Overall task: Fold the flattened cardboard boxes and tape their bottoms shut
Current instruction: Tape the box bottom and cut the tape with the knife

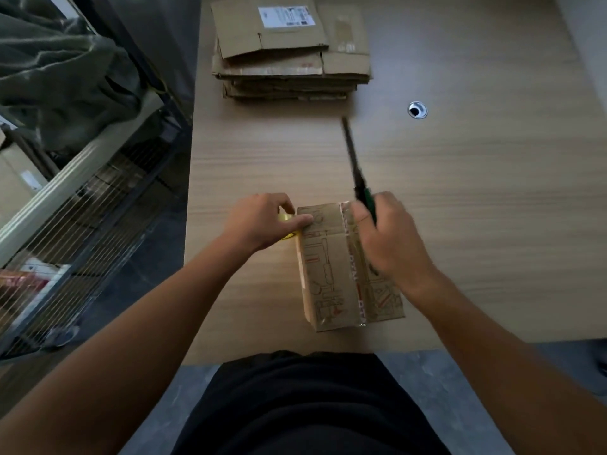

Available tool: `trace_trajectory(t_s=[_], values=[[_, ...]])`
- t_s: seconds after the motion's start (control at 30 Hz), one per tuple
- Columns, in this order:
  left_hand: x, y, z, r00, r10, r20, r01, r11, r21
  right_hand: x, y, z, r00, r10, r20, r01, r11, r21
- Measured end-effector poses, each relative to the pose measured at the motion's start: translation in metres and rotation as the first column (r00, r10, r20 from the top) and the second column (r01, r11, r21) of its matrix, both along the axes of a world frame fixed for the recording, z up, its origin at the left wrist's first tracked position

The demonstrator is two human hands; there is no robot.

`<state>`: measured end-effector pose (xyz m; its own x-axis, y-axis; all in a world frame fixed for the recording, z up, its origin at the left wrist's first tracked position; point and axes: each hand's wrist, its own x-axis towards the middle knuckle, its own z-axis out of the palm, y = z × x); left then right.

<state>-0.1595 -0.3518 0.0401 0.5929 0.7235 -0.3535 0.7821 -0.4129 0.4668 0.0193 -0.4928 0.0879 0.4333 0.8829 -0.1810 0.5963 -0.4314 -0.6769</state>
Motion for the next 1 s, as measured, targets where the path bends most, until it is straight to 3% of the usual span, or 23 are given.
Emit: trace_trajectory(t_s=[0.1,0.23,0.3,0.43,0.53,0.87,0.93,1.0], values=[[-0.006,0.001,-0.001,0.995,0.012,0.096,-0.003,0.996,-0.092,-0.035,-0.007,-0.004,0.99,0.131,0.046,-0.117,0.966,-0.231],[-0.03,0.001,0.005,0.957,0.071,0.282,0.019,0.953,-0.304,-0.058,-0.011,-0.01,0.988,0.144,0.059,-0.105,0.898,-0.427],[-0.04,0.001,0.006,0.957,0.094,0.274,-0.007,0.953,-0.302,-0.066,-0.008,-0.009,0.984,0.161,0.073,-0.11,0.884,-0.455],[-0.049,0.006,-0.009,0.994,0.062,0.085,-0.055,0.995,-0.081,-0.075,-0.001,-0.008,0.982,0.171,0.075,-0.109,0.85,-0.516],[-0.051,0.007,-0.011,0.998,0.013,0.065,-0.008,0.997,-0.075,-0.08,0.002,-0.007,0.975,0.205,0.091,-0.122,0.827,-0.549],[-0.059,-0.012,0.001,0.957,0.121,0.264,-0.123,0.992,-0.009,-0.087,0.014,-0.005,0.965,0.244,0.091,-0.118,0.719,-0.685],[-0.068,-0.017,0.011,0.94,0.149,0.307,-0.147,0.989,-0.028,-0.086,0.013,-0.002,0.971,0.228,0.074,-0.125,0.745,-0.655],[-0.077,-0.025,0.022,0.928,0.169,0.333,-0.143,0.984,-0.102,-0.084,0.006,-0.002,0.986,0.16,0.044,-0.114,0.847,-0.519]])
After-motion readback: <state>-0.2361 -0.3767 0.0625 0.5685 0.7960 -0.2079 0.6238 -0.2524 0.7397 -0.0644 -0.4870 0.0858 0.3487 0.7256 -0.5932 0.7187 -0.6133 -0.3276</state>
